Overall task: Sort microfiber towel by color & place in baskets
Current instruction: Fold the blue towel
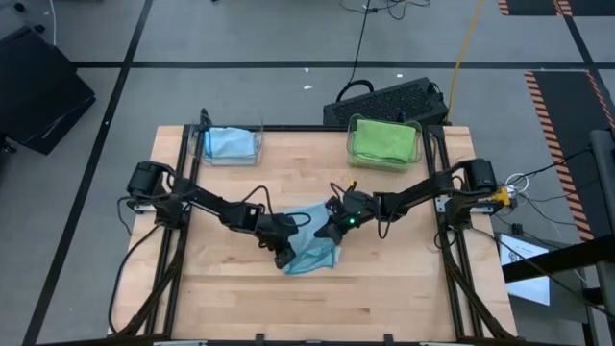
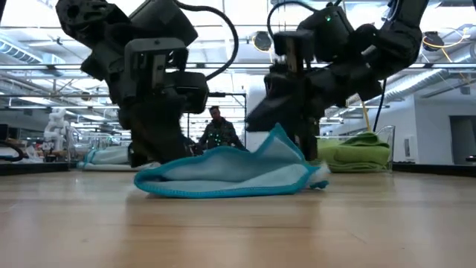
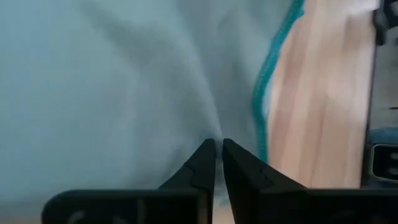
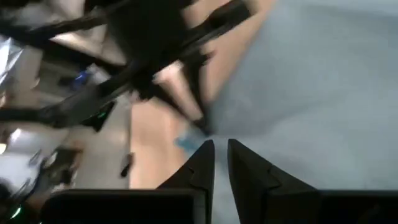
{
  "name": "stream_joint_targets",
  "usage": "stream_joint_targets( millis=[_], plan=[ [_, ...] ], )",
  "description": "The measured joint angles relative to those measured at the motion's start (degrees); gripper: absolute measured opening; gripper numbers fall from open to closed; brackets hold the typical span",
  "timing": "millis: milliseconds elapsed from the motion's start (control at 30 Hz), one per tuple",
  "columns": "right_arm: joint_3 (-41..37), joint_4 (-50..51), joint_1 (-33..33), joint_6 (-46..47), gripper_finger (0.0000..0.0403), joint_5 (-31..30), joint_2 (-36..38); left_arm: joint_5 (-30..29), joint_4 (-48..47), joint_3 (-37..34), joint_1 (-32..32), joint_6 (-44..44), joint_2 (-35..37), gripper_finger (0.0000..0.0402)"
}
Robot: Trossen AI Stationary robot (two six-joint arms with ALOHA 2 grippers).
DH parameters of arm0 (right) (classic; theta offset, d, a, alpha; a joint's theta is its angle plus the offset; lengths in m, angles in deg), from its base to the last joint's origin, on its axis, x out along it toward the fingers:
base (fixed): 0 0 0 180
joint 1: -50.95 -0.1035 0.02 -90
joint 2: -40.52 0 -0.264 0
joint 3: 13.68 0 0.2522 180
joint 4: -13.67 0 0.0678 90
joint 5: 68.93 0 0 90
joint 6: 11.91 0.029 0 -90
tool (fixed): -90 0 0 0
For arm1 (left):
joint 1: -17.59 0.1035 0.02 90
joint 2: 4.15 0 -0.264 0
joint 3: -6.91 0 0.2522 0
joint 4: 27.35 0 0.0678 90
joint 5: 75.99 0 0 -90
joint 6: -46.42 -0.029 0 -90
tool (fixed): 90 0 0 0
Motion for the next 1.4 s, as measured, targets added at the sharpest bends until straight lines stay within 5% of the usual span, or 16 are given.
stream_joint_targets(
  millis=[333,600,1033,1233,1400],
  plan=[
    [0.03,2.98,-5.84,-2.89,0.0034,1.37,-4.12,-3.46,-0.56,-0.02,3.24,0.92,5.83,0.0031],
    [0.05,5.90,-7.56,-9.10,0.0034,8.00,-3.73,-13.32,-1.82,0.01,3.88,0.33,3.36,0.0031],
    [-0.23,12.04,-7.49,-3.43,0.0034,11.34,-0.93,-12.47,-11.94,-0.11,8.61,-1.56,5.72,0.0031],
    [0.34,14.16,-7.84,0.95,0.0034,-2.91,9.01,-14.09,-10.91,-0.02,8.42,-2.77,12.44,0.0031],
    [7.63,21.38,-9.04,-1.97,0.0034,-15.32,9.04,-16.50,-10.57,-0.02,8.67,-6.05,11.32,0.0030]
  ],
)
